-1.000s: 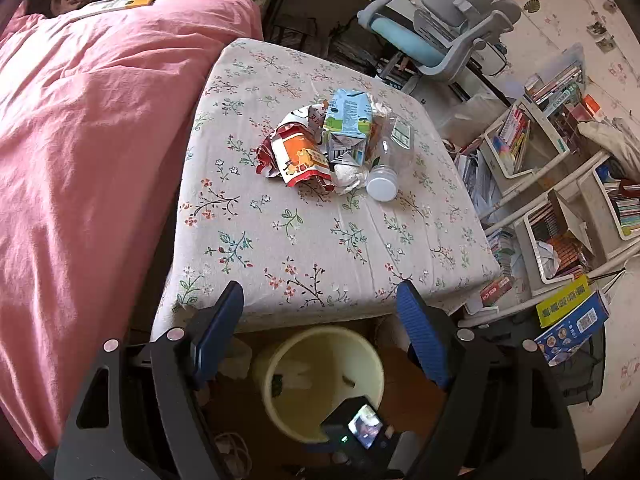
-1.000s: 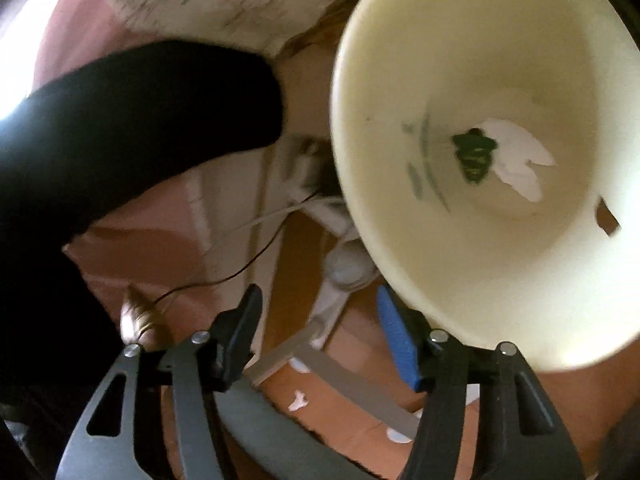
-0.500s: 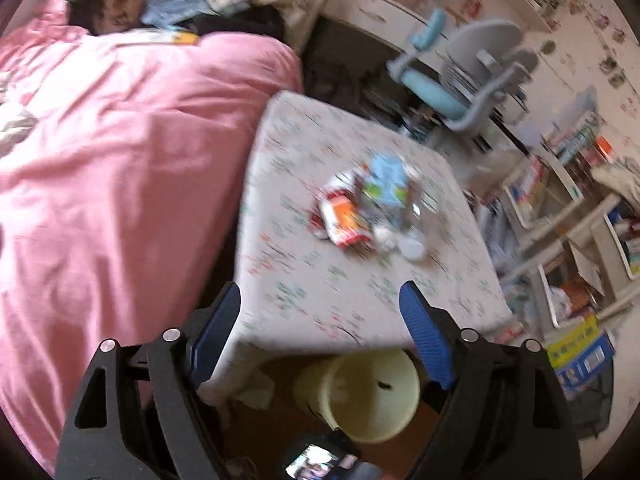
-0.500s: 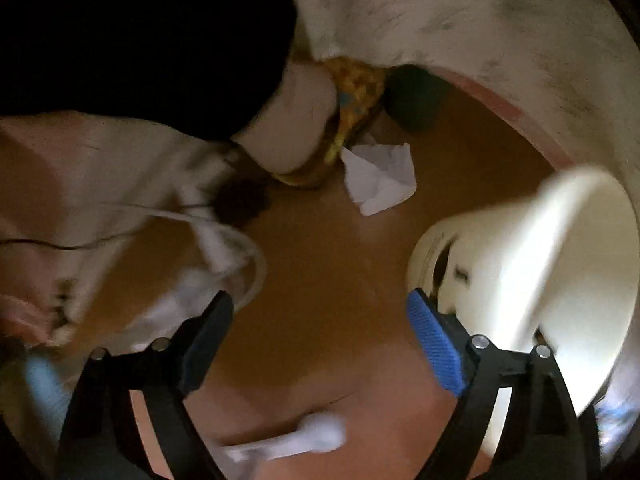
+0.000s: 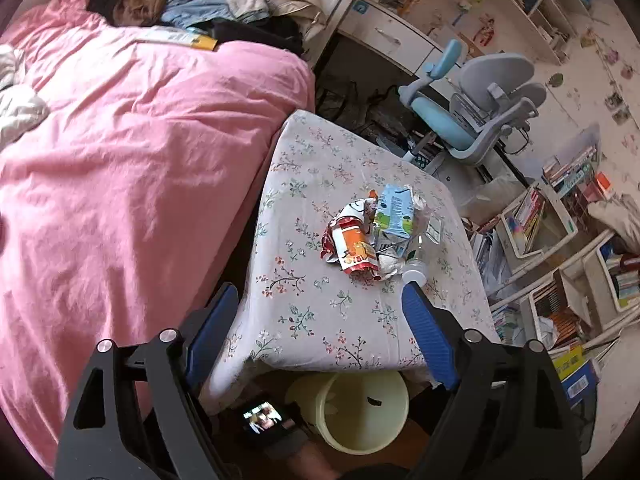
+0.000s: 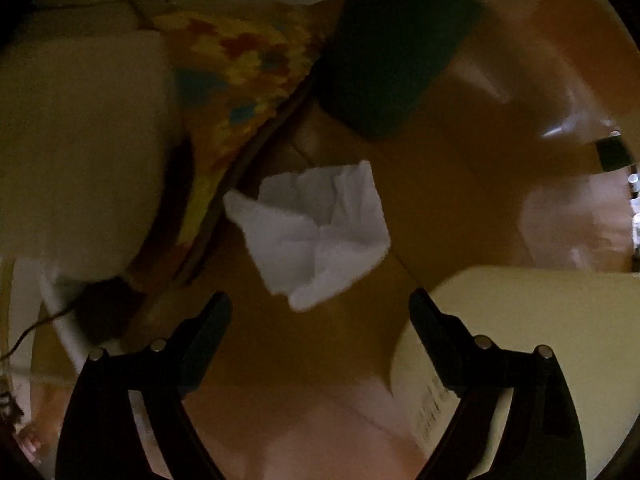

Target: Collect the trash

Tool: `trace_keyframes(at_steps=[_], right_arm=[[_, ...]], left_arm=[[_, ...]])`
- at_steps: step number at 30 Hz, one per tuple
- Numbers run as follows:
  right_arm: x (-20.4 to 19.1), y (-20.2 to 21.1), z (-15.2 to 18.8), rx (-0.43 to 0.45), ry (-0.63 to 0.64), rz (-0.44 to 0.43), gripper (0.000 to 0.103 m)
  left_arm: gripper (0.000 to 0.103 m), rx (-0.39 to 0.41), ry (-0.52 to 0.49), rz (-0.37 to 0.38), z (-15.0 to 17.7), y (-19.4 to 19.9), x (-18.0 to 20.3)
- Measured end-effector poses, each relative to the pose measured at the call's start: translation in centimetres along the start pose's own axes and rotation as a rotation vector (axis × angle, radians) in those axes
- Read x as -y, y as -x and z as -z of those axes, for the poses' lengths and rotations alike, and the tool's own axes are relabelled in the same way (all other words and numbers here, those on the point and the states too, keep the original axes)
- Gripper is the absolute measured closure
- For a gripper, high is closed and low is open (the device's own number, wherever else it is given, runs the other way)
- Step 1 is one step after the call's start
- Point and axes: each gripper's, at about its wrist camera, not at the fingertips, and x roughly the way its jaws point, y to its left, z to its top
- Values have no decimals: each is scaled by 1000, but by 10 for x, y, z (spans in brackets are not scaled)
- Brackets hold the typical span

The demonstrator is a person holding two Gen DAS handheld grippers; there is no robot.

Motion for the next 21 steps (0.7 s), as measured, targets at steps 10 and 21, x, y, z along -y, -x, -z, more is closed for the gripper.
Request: trace_keyframes(at_steps=[10,21], right_arm=[[22,-46,-13,-17,-75,-38,19],[36,-31,-8,1,-102,-180,97]], left_arm=[[22,-31,42,-8,-1,-13,-8],[22,-44,49,2,-1,-18,-9]])
